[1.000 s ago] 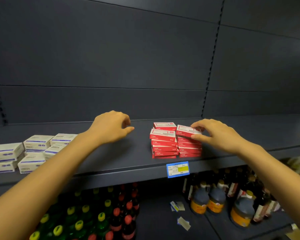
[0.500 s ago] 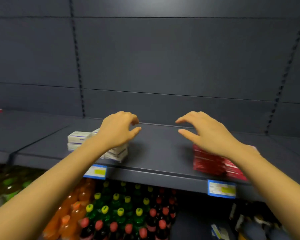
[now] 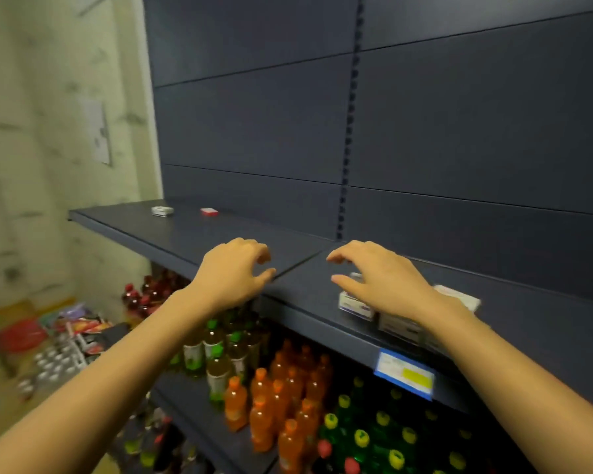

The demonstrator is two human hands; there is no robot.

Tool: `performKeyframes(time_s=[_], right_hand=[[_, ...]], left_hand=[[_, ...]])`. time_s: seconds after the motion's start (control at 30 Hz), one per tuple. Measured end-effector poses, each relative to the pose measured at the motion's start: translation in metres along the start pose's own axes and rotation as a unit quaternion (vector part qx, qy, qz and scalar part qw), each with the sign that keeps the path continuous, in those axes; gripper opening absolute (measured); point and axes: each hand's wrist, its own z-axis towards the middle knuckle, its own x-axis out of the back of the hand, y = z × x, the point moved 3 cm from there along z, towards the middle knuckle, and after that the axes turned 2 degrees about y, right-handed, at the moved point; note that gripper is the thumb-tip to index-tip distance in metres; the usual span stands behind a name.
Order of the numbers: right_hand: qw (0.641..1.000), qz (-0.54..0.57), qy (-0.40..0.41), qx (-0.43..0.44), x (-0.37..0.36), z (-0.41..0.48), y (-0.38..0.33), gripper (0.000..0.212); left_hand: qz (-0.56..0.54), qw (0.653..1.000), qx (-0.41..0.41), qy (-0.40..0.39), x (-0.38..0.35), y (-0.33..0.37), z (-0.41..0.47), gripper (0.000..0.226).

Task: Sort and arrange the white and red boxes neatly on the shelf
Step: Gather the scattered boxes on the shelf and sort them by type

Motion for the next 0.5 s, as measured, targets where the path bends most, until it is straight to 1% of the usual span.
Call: performKeyframes(time_s=[0.1, 0.23, 0.33, 0.5], right_hand=[[1.000, 0.012, -0.006, 0.013, -0.033, 0.049, -0.033, 0.035], [1.000, 0.025, -0.003, 0.009, -0.071, 0.113, -0.070, 0.035], [1.000, 0.028, -0.007, 0.008, -0.100, 0.158, -0.096, 0.035], [0.999, 0.027, -0.031, 0.010, -0.146, 0.219, -0.131, 0.036]], left_hand=[[0.013, 1.000, 0.015, -0.003, 0.000, -0.066, -0.001, 0.035], [0.018, 1.000, 0.021, -0.007, 0.000, -0.144, 0.001, 0.035], [0.019, 0.999, 0.030, -0.009, 0.000, -0.195, 0.001, 0.035], [0.010, 0.997, 0.068, -0.017, -0.004, -0.272, 0.001, 0.034]])
